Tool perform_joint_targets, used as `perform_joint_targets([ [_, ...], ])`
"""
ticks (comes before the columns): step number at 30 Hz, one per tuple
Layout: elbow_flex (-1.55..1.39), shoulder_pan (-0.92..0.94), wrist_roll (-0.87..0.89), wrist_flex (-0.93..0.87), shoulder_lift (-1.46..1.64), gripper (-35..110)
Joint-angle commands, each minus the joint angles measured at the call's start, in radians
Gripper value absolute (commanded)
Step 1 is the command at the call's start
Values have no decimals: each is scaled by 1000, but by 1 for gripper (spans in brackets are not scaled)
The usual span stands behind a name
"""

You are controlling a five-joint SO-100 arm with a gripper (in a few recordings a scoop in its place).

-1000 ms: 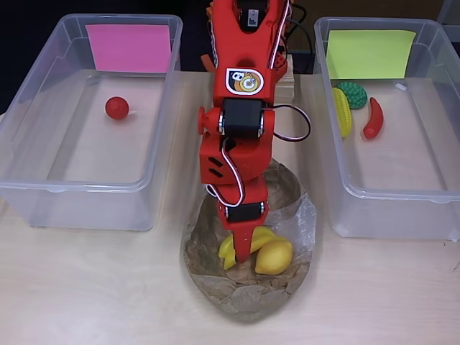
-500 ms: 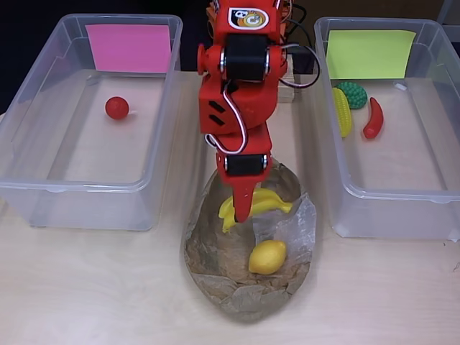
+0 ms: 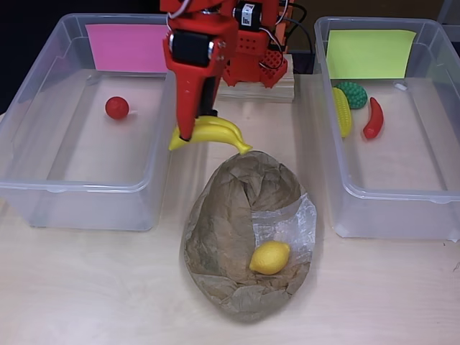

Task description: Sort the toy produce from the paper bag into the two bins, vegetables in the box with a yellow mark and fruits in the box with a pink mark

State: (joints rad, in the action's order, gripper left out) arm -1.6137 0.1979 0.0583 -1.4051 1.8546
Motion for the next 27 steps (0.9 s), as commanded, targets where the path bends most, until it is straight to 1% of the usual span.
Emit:
perform_joint_targets([
  [1,-58,120,94,-31,149,0],
  [5,-115,299,183,-52,202,0],
  [8,-150,448,183,-41,192,0],
  [13,-181,643,135,66,66,0],
  [18,-186,704,201,207,-100,0],
  [21,-259,713,239,327,-167,0],
  [24,-341,719,333,443,-224,0],
  [27,-373,738,339,477,-278,5],
])
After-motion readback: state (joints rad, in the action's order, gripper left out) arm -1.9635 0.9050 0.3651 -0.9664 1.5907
